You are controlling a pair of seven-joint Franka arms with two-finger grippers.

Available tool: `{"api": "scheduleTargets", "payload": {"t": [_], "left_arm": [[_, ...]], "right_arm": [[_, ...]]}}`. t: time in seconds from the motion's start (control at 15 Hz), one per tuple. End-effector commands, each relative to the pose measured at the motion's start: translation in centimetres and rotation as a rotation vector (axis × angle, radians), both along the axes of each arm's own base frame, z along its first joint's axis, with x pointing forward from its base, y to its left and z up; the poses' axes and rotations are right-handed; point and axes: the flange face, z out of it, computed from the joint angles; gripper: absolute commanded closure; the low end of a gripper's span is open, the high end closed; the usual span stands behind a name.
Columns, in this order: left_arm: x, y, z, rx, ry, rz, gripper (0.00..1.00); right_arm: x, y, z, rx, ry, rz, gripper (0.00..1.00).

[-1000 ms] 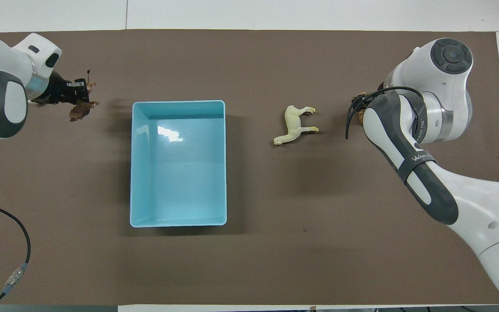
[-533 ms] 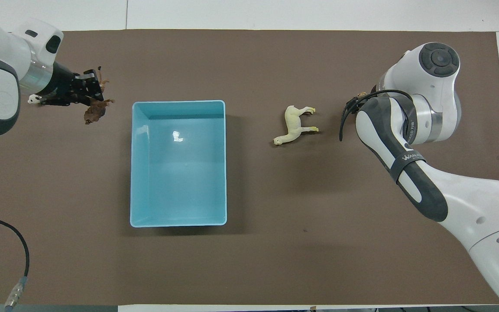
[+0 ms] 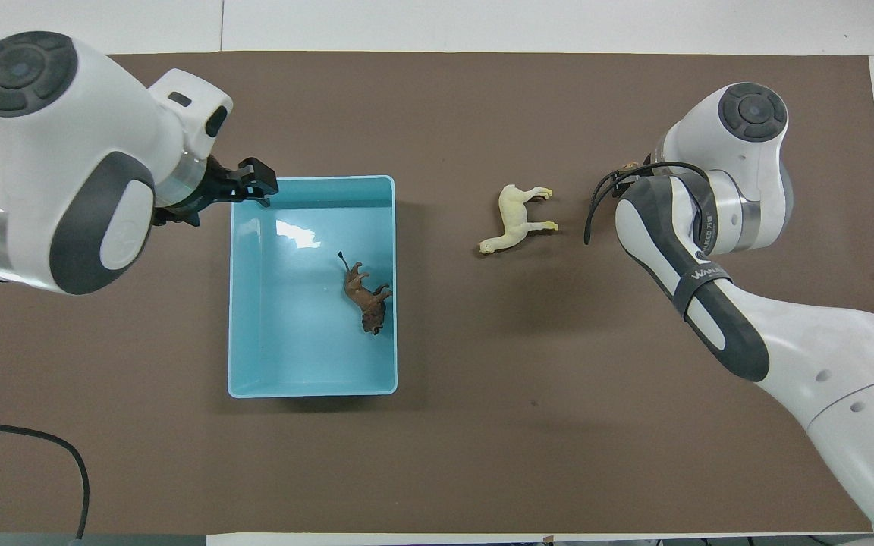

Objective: Put all toys into storage box
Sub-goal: 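Carry the orange toy over the box with the right gripper while the left gripper withdraws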

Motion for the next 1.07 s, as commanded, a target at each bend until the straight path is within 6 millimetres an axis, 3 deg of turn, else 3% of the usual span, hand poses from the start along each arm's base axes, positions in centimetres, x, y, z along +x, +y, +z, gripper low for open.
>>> {"api": "scheduleTargets", "payload": {"t": [0.0, 0.13, 0.2, 0.33, 0.47, 0.53, 0.6, 0.67, 0.73, 0.8, 1.0], "left_arm": [[1.8, 8.1, 0.1, 0.037, -0.083, -0.084, 0.00], [4.1, 15.8, -0.5, 0.047, -0.189, -0.090, 0.00], [5.3, 18.8, -1.7, 0.071, -0.229, -0.114, 0.00], [6.7, 23.5, -3.0, 0.162, -0.307, -0.150, 0.00], [7.6, 28.8, -6.1, 0.187, -0.358, -0.108, 0.00], [8.2, 30.1, -8.6, 0.182, -0.372, -0.097, 0.00], [9.2, 30.4, -10.8, 0.171, -0.386, -0.096, 0.00], [9.7, 30.5, -12.3, 0.158, -0.403, -0.089, 0.00], [9.6, 30.4, -13.2, 0.154, -0.398, -0.091, 0.00], [9.1, 30.5, -14.1, 0.150, -0.375, -0.091, 0.00], [8.1, 29.7, -16.1, 0.139, -0.350, -0.101, 0.00]], "right_arm": [[-0.3, 0.5, -0.3, -0.017, 0.002, -0.028, 1.00], [-0.2, 0.8, 0.4, -0.022, 0.015, -0.024, 1.00], [0.1, 1.8, 1.7, -0.022, 0.017, -0.016, 1.00], [0.9, 4.5, 5.2, -0.036, 0.035, -0.023, 1.00], [1.6, 5.7, 8.9, -0.058, 0.024, -0.016, 1.00], [1.6, 6.0, 9.8, -0.050, 0.033, -0.020, 1.00], [1.8, 6.6, 12.1, -0.037, 0.035, -0.047, 1.00], [2.0, 8.5, 15.1, -0.005, 0.017, -0.089, 1.00], [1.5, 13.0, 18.4, 0.040, -0.007, -0.090, 1.00], [0.9, 16.6, 20.1, 0.072, -0.039, -0.093, 1.00], [-1.6, 27.0, 21.9, 0.215, -0.138, -0.142, 1.00]]}}
